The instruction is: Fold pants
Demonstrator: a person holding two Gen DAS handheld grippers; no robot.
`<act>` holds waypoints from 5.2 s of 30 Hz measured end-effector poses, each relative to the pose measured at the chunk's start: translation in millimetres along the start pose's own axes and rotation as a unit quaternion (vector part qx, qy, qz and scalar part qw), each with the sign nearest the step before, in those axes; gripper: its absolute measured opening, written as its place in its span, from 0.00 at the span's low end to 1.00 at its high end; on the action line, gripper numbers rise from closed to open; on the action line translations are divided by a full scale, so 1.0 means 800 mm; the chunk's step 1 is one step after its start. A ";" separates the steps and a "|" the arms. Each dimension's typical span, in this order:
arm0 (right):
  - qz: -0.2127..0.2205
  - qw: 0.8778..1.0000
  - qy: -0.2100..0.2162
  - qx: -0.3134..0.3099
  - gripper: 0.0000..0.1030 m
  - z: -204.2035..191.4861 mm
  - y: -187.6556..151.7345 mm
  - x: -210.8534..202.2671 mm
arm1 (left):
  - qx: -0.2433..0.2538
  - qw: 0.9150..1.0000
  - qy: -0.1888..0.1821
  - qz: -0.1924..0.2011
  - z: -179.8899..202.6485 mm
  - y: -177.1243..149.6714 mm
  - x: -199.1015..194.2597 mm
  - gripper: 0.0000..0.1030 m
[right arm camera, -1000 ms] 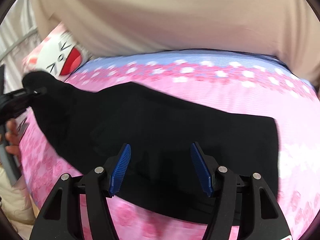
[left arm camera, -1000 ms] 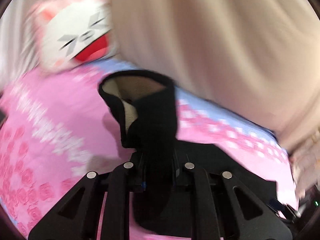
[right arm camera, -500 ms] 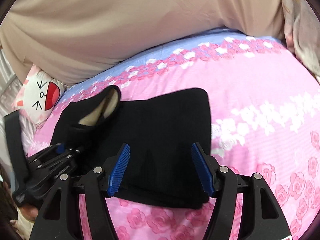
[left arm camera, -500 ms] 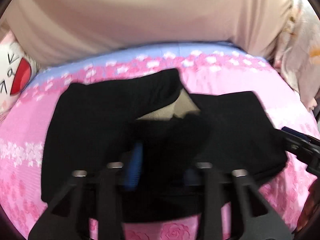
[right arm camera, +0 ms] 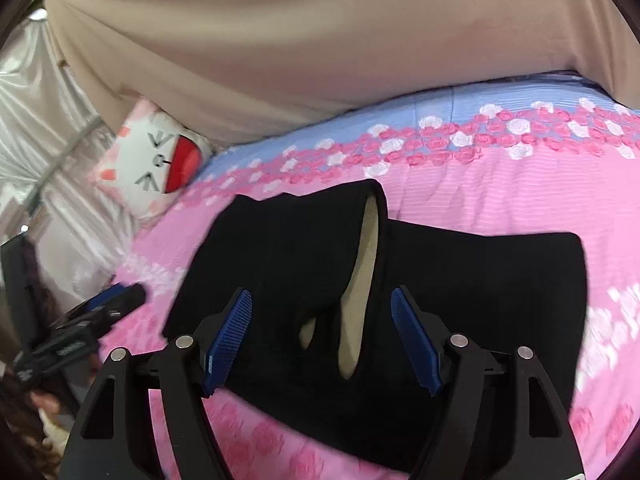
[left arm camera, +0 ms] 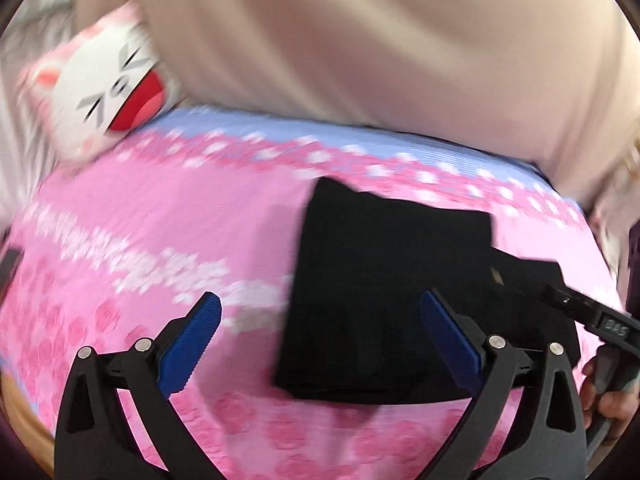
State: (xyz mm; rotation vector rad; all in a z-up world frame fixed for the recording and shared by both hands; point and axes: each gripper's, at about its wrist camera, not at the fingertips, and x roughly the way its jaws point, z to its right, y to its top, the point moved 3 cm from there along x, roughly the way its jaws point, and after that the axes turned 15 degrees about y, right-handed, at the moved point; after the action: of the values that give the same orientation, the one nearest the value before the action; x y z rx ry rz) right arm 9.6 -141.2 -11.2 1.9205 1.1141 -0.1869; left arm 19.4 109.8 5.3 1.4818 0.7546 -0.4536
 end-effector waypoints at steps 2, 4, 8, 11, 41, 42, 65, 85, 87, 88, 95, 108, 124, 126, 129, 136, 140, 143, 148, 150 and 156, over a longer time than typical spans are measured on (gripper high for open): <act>-0.022 0.999 0.031 0.038 0.68 0.009 0.002 0.023 | -0.021 1.000 0.008 -0.008 -0.022 -0.002 0.006 0.95; -0.040 0.996 0.060 0.056 0.68 0.005 -0.002 0.042 | -0.030 0.999 0.017 -0.009 -0.042 -0.008 0.011 0.95; -0.074 0.997 0.014 0.004 0.32 -0.016 -0.014 0.072 | -0.010 1.000 0.025 -0.015 -0.044 -0.018 0.021 0.95; -0.046 0.998 0.017 -0.036 0.30 -0.056 -0.010 0.062 | 0.000 1.000 -0.006 -0.015 -0.032 -0.022 0.015 0.95; -0.120 0.978 0.170 -0.004 0.14 -0.074 0.066 0.083 | 0.155 0.984 -0.087 -0.010 0.133 -0.028 0.043 0.25; -0.114 0.980 0.162 -0.003 0.18 -0.068 0.063 0.078 | 0.125 0.986 -0.109 -0.032 0.119 -0.017 0.053 0.13; -0.099 0.940 0.247 0.211 0.49 0.042 0.042 0.122 | 0.091 0.986 -0.135 -0.019 0.072 -0.008 0.044 0.15; -0.048 0.975 0.204 0.070 0.09 -0.018 0.055 0.077 | 0.115 0.983 -0.142 0.012 0.077 -0.019 -0.003 0.51; -0.014 0.977 0.210 0.046 0.09 -0.029 0.070 0.027 | 0.112 0.980 -0.157 0.039 0.072 -0.012 -0.032 0.82; 0.002 0.979 0.199 0.033 0.09 -0.028 0.074 0.000 | 0.109 0.978 -0.166 0.056 0.070 -0.009 -0.047 0.84; 0.024 0.992 0.061 0.111 0.09 0.102 0.021 -0.081 | 0.118 0.974 -0.177 0.081 0.089 -0.007 -0.063 0.92; 0.085 0.986 0.035 0.136 0.40 0.129 -0.019 -0.138 | 0.123 0.991 -0.043 0.029 0.095 -0.025 0.001 0.92; 0.088 0.992 0.035 0.078 0.10 0.084 0.013 -0.099 | 0.155 0.988 0.000 0.004 0.114 -0.046 0.027 0.93; 0.101 0.993 0.006 0.060 0.08 0.081 0.006 -0.121 | 0.160 0.987 0.002 0.001 0.117 -0.049 0.035 0.96; 0.027 0.993 -0.075 0.090 0.17 0.132 -0.025 -0.090 | 0.154 0.988 -0.005 -0.006 0.121 -0.054 0.049 0.96; 0.081 0.996 -0.018 0.013 0.21 0.028 0.018 -0.110 | 0.145 0.989 -0.020 0.003 0.118 -0.046 0.030 0.95; 0.004 1.000 -0.014 -0.019 0.21 0.016 0.037 -0.019 | 0.155 0.988 -0.014 -0.001 0.126 -0.050 0.031 0.95; -0.020 0.994 -0.104 0.034 0.00 0.093 0.030 0.019 | 0.155 0.988 -0.017 0.004 0.115 -0.050 0.024 0.95; 0.068 0.991 -0.039 0.110 0.17 0.106 0.016 -0.057 | 0.150 0.989 -0.010 0.007 0.095 -0.047 0.027 0.95; 0.084 0.991 -0.063 0.084 0.25 0.087 0.000 -0.092 | 0.141 0.990 -0.014 0.006 0.092 -0.045 0.030 0.95; 0.074 0.990 -0.072 0.093 0.49 0.082 -0.053 -0.129 | 0.139 0.989 -0.039 -0.005 0.103 -0.045 0.032 0.95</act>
State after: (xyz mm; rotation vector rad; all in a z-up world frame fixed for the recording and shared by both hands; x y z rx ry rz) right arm -64.6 -246.6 -24.0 2.1102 0.8799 -0.3519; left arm 26.4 30.9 -44.2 1.7098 0.6567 -0.6409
